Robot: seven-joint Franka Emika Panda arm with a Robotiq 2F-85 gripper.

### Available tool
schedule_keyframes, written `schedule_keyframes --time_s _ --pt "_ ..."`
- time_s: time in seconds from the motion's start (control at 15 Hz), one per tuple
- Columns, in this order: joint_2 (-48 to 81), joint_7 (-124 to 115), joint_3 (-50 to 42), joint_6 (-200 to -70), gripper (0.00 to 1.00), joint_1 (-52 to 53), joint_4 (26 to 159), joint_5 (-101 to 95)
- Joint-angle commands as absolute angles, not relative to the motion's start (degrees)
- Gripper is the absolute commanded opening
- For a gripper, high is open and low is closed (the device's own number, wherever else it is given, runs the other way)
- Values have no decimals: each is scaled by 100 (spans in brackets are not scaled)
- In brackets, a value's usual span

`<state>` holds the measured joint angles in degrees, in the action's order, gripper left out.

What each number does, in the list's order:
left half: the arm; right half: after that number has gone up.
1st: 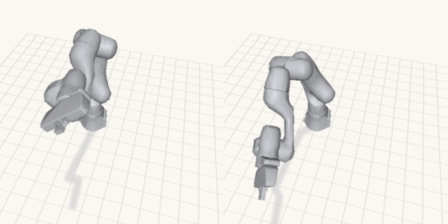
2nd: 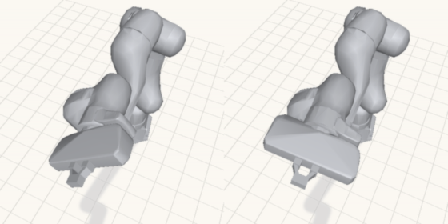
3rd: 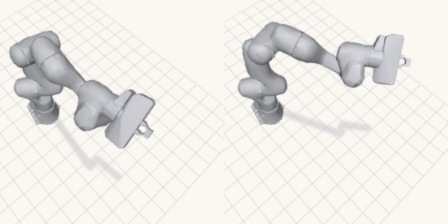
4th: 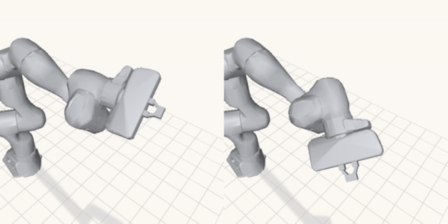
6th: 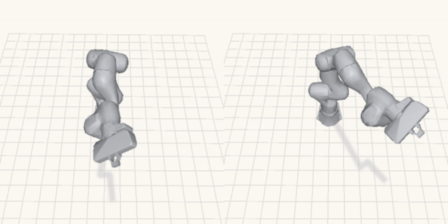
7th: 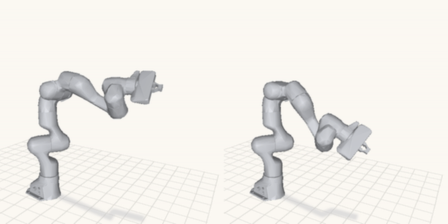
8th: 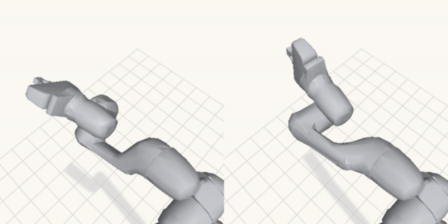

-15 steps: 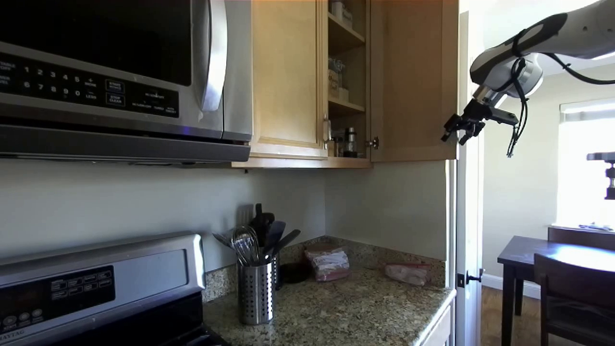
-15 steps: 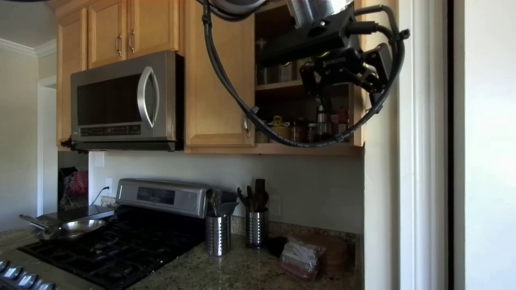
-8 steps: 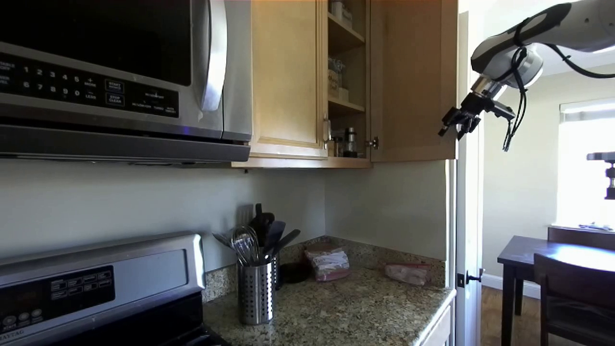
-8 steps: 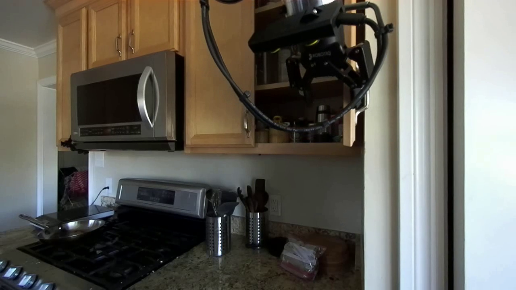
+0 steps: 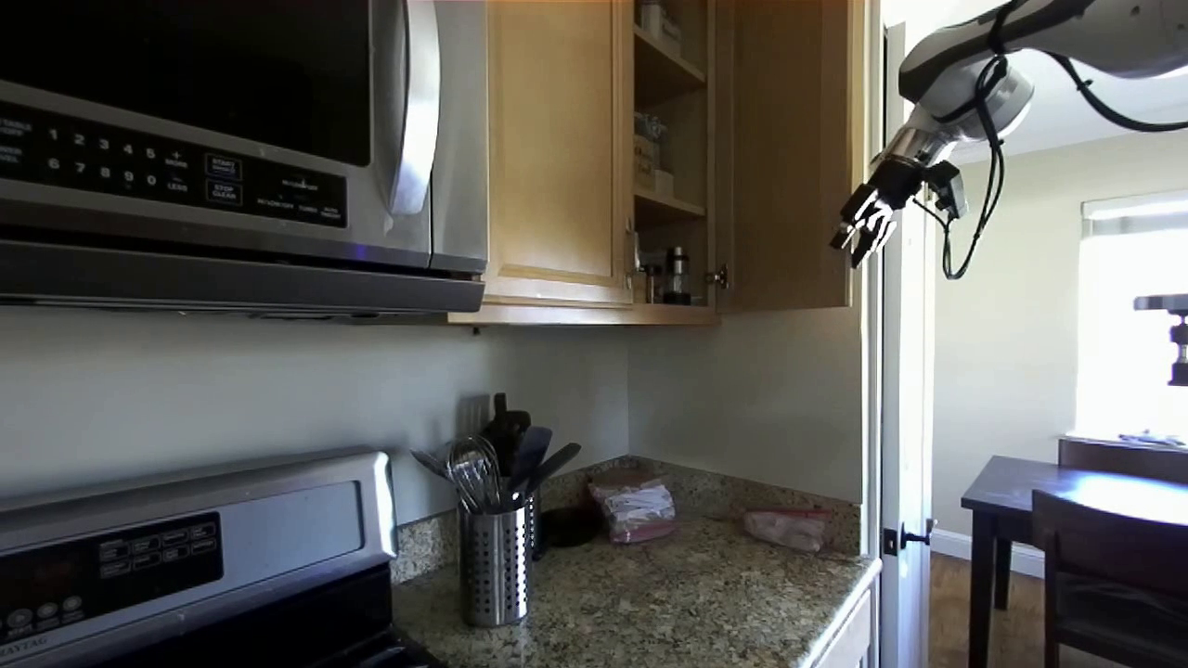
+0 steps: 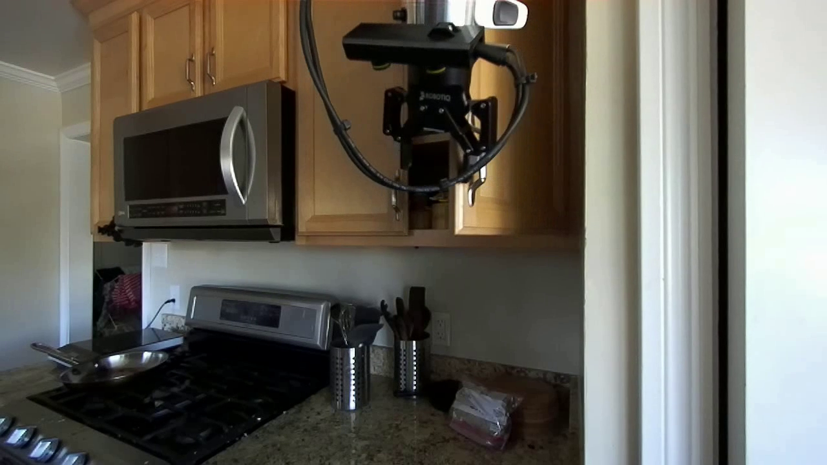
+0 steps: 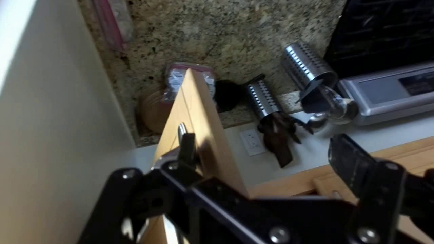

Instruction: Open the cupboard, put the object inside then close it

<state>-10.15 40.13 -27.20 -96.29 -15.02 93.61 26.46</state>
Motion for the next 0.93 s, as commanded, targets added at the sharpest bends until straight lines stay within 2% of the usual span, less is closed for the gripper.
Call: schedule_keyframes --time_s 0.0,0.4,0.73,0.8,0.87 --pt "-1047 4565 -2654 -8877 100 -1371 9237 3106" --pt "-912 5423 -2617 -7652 100 -1436 9130 2856" --pt "-715 5521 -2635 -8058 100 -1692 9180 1828" --pt "-656 5451 -2650 -8277 75 -1773 9191 1611" --pt "-571 5370 -2688 -8529 72 -1867 9181 1511"
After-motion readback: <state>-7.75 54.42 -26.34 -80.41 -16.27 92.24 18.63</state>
